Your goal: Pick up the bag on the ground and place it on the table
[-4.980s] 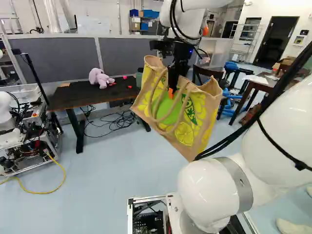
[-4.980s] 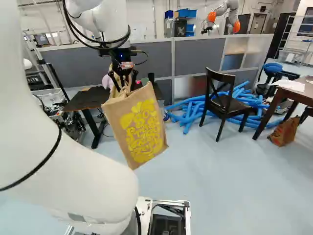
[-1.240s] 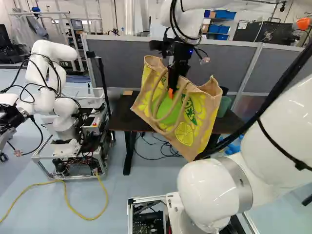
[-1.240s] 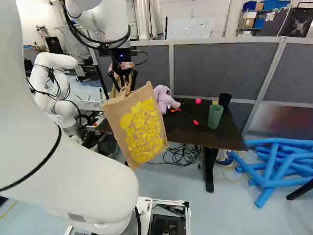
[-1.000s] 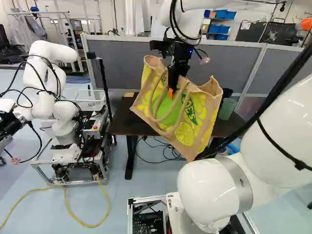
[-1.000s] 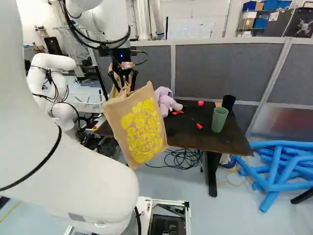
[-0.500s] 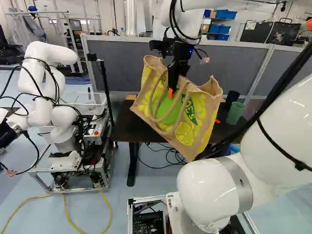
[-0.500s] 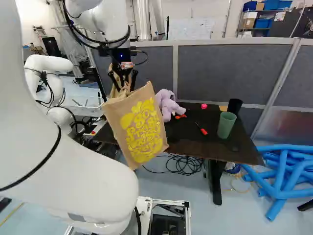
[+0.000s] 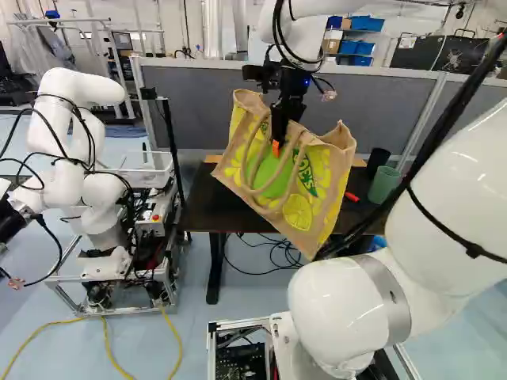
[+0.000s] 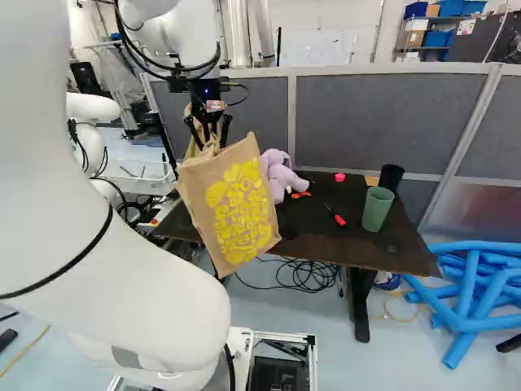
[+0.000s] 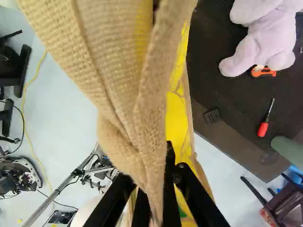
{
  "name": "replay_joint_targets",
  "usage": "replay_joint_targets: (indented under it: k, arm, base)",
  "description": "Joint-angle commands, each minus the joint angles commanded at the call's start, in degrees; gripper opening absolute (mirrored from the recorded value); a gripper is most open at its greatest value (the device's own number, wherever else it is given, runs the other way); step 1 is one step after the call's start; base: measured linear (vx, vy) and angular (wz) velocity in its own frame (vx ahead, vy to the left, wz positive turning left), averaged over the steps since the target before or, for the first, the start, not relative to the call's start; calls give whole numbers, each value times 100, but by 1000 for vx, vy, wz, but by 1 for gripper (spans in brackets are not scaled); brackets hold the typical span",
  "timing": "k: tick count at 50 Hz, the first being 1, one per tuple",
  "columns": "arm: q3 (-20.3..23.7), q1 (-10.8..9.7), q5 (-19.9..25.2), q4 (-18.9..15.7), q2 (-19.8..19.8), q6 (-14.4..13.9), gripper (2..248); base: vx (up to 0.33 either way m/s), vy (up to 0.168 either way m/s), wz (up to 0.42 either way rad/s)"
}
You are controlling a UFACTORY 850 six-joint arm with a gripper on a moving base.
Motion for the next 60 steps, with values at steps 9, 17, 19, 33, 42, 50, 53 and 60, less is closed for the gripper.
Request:
replay_joint_targets:
  k: [9,17,19,33,42,50,53,60]
  arm:
    - [-173,5,2,0,-186,0,21]
    - [-345,53,22,0,-367,0,21]
    - [-390,70,23,0,-413,0,21]
    - [-701,205,91,104,-725,0,21]
    - [-886,296,156,193,-904,0,21]
    - [-1038,377,180,216,-1047,0,21]
    - [-1092,404,185,211,-1098,0,21]
    - [-1217,465,230,145,-1213,0,21]
  base:
    - [0,0,0]
    - [0,0,0]
    - [0,0,0]
    - [0,0,0]
    - [0,0,0]
    - [0,0,0]
    - [0,0,0]
    - [0,0,0]
